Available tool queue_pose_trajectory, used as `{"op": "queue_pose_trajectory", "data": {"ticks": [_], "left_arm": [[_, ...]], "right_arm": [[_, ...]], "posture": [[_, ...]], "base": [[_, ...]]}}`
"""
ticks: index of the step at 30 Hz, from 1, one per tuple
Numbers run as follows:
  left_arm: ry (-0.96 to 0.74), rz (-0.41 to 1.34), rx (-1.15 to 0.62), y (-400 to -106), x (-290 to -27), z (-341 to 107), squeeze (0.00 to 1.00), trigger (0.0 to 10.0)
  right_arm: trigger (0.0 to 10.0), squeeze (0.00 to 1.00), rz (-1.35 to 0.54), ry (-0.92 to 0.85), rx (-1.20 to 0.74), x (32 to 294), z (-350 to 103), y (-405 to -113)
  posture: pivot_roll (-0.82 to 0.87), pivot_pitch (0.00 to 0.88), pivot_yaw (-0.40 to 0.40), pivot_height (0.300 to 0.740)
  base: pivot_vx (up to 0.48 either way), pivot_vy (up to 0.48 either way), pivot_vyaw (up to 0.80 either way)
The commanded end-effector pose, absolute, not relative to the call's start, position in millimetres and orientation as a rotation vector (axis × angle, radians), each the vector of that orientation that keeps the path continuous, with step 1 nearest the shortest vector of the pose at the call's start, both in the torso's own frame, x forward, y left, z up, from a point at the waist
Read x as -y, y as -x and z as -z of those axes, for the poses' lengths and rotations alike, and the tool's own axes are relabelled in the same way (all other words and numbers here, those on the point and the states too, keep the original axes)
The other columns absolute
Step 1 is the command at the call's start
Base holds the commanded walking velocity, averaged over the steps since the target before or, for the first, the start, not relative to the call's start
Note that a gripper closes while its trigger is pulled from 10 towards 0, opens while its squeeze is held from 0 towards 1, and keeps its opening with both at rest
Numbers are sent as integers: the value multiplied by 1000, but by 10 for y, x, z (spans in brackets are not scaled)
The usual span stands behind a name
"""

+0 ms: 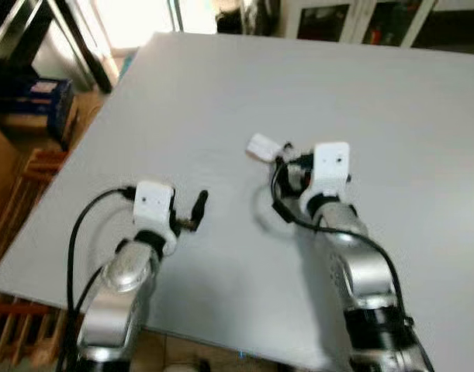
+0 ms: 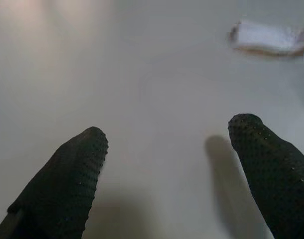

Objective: Picking trash to rubbish bin

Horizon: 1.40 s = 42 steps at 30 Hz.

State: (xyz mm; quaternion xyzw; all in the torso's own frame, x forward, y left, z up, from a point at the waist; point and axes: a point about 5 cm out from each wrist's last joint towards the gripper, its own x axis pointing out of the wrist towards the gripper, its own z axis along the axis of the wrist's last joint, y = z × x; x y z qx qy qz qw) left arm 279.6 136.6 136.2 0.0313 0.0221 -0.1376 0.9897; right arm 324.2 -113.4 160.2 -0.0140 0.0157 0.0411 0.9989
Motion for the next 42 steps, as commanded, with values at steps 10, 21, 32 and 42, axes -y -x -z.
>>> {"op": "queue_pose_trajectory", "data": {"ticks": [10, 21, 32, 42], "left_arm": [[-50, 281, -78, -2702, -1366, -1324, 0, 10000], [-57, 275, -100, -2625, -1411, -1317, 0, 10000], [-60, 266, -104, -2589, -1436, -1340, 0, 10000], [-28, 344, -74, -2520, -1520, -1467, 0, 10000]], "right_arm": [[10000, 0, -93, 17, -55, 1119, -1511, -3240], [10000, 0, -103, 15, -61, 1079, -1475, -3300], [10000, 0, -133, 27, -35, 999, -1434, -3354], [10000, 0, -140, 60, -23, 1063, -1429, -3446]], "posture": [[112, 259, 47, 740], [141, 283, 52, 740], [164, 285, 51, 740], [177, 287, 45, 740]], "base": [[0, 0, 0], [0, 0, 0], [0, 0, 0], [0, 0, 0]]}}
